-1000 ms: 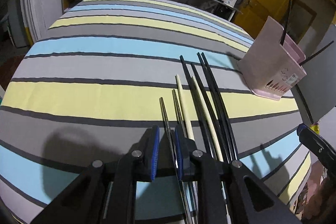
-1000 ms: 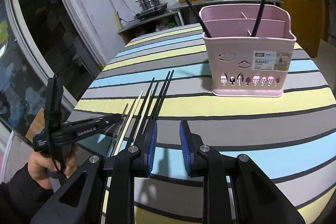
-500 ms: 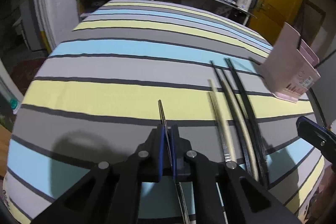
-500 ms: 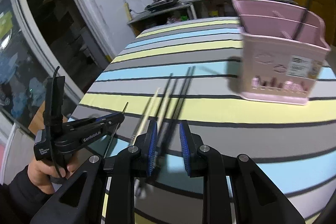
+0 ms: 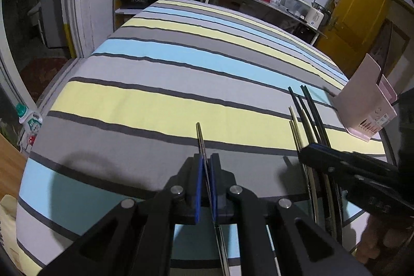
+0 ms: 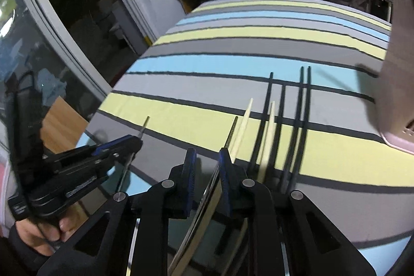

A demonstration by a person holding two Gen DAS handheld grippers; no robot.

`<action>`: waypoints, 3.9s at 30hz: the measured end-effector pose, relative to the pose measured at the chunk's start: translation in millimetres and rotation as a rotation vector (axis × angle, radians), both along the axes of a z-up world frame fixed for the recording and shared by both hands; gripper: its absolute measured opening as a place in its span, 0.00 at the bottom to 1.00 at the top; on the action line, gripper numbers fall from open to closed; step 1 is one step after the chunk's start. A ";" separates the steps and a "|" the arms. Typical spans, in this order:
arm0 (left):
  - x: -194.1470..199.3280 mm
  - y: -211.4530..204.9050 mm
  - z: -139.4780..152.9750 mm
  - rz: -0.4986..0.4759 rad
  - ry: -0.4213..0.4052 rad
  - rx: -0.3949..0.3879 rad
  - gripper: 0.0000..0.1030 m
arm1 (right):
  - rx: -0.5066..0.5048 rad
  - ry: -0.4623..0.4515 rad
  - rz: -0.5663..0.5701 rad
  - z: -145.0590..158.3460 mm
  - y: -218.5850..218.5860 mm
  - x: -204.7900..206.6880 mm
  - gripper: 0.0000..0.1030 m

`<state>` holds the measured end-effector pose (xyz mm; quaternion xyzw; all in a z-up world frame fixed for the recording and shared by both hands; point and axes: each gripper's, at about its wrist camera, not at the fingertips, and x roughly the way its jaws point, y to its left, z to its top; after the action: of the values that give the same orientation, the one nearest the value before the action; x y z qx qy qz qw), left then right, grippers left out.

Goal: Organize utensils
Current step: 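Close the right tool on a metal chopstick while the left tool grasps another, then lift the metal chopsticks with both tools and carry them above the pink basket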

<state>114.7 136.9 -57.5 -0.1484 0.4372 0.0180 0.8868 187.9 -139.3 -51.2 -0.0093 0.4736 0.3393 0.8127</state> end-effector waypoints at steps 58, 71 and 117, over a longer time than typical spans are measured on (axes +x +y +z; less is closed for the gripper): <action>1.2 -94.8 154.9 -0.287 -0.216 -0.035 0.05 | 0.183 -0.224 -0.297 135.3 -146.3 -36.8 0.05; 35.5 -159.4 159.5 -0.398 -0.181 -0.125 0.05 | 0.196 -0.244 -0.432 139.0 -207.6 -30.4 0.05; 114.8 -202.0 155.8 -0.370 -0.197 -0.173 0.06 | 0.176 -0.346 -0.547 139.4 -231.6 42.5 0.05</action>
<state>229.6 -65.1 98.3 -0.1421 0.3680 -0.1973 0.8975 230.4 -370.9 88.2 0.1310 0.2825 0.1417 0.9396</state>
